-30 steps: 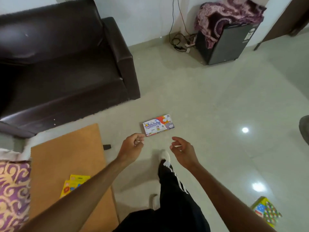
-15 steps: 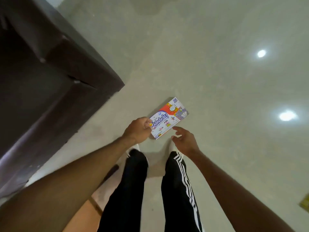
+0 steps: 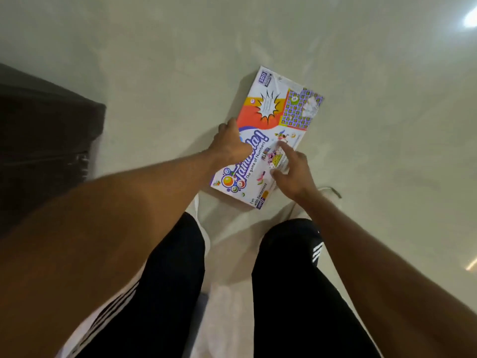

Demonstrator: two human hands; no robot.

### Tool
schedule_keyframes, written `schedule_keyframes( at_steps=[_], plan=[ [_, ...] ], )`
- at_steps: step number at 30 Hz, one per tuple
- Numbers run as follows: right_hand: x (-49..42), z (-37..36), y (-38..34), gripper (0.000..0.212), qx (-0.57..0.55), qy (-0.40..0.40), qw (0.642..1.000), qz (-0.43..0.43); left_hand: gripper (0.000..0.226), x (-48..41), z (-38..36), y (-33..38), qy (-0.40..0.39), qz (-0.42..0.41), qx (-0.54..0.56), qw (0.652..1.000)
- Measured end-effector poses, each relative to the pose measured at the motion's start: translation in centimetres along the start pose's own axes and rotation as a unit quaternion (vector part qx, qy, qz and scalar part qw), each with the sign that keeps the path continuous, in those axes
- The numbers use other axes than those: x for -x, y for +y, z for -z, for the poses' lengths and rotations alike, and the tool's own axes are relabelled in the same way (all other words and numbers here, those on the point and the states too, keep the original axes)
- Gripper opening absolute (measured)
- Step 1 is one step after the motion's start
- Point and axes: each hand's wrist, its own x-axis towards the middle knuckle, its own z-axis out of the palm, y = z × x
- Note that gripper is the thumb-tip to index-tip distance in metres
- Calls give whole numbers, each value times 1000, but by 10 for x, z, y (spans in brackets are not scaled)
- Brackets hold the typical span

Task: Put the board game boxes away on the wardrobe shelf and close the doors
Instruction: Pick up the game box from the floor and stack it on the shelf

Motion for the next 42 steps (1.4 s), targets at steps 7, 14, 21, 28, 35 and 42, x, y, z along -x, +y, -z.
schedule_keyframes(
  at_steps=[7, 14, 21, 28, 35, 42],
  plan=[
    [30, 0, -18, 73, -131, 82, 988, -6, 72, 15, 20, 8, -2, -28, 79, 996],
    [164, 97, -78, 76, -199, 160, 967, 12, 68, 176, 90, 97, -30, -137, 92, 986],
    [384, 226, -118, 70, -287, 212, 934, 34, 75, 401, 135, 202, -66, -252, 28, 965],
    [583, 321, -106, 69, -323, 324, 888, 43, 86, 593, 121, 297, -81, -369, -80, 923],
    [694, 369, -47, 65, -357, 426, 831, 14, 90, 694, 47, 372, -108, -496, -204, 837],
    [735, 421, 39, 65, -363, 518, 773, -46, 85, 741, -54, 460, -166, -549, -293, 765]
  ],
)
